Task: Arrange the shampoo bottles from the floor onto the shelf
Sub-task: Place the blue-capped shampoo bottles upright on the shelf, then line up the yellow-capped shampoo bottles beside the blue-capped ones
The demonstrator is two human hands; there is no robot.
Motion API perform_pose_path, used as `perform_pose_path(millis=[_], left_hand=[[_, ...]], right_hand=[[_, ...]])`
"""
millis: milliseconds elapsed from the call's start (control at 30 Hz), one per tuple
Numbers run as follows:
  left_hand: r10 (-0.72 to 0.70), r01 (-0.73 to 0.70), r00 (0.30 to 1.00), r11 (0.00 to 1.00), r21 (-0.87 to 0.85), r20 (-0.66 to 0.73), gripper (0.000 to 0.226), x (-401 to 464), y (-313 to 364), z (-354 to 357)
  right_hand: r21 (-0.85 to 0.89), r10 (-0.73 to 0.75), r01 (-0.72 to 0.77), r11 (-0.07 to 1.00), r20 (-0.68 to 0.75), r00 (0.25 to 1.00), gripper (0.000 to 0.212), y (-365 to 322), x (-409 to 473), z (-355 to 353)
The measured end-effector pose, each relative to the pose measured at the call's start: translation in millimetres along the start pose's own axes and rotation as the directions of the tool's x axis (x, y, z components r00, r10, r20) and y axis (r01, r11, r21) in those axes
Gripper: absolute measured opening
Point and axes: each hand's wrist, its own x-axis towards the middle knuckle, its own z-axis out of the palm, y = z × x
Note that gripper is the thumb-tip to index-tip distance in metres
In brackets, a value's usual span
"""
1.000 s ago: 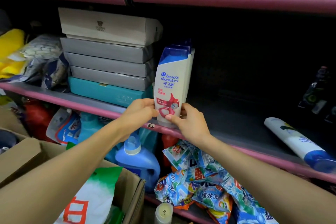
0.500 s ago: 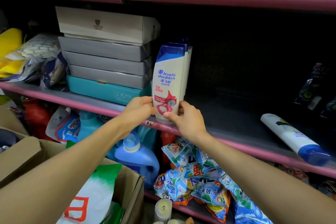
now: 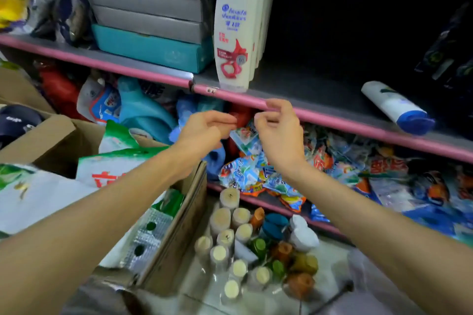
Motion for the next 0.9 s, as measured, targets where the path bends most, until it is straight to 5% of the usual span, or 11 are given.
perform_pose_path(millis=[133,333,500,633,767,900], left_hand=[[-0.167,0.152,0.977,0.982,0.112,0.134,0.024,-43,-69,21],[-0.351,0.266,0.919,0.889,0.373,0.182,0.019,-92,-168,39],[-0.392,0.208,0.881,0.822,0.530,0.263,0.015,-122,-214,55],[-0.419,0.185,0.867,0.775,0.604,0.272,0.036,-134,-237,59],[-0.395,0.190,0.887,0.783,0.593,0.238,0.041,-136,-247,65],[-0.310,0.044,0.905,0.749,0.662,0.291,0.039,-138,-257,76]], right_hand=[[-0.041,0.204,-0.201,0.979,0.095,0.974,0.032,54,-59,0],[-0.209,0.339,-0.301,0.931,0.185,0.922,0.025,131,-132,0],[-0.497,0.485,-0.292,0.817,0.318,0.815,0.031,186,-165,-5],[-0.665,0.519,-0.156,0.730,0.390,0.761,0.039,211,-182,-7],[-0.671,0.500,-0.090,0.736,0.448,0.741,0.036,224,-189,-6],[-0.677,0.485,-0.029,0.735,0.495,0.721,0.039,235,-193,-1]])
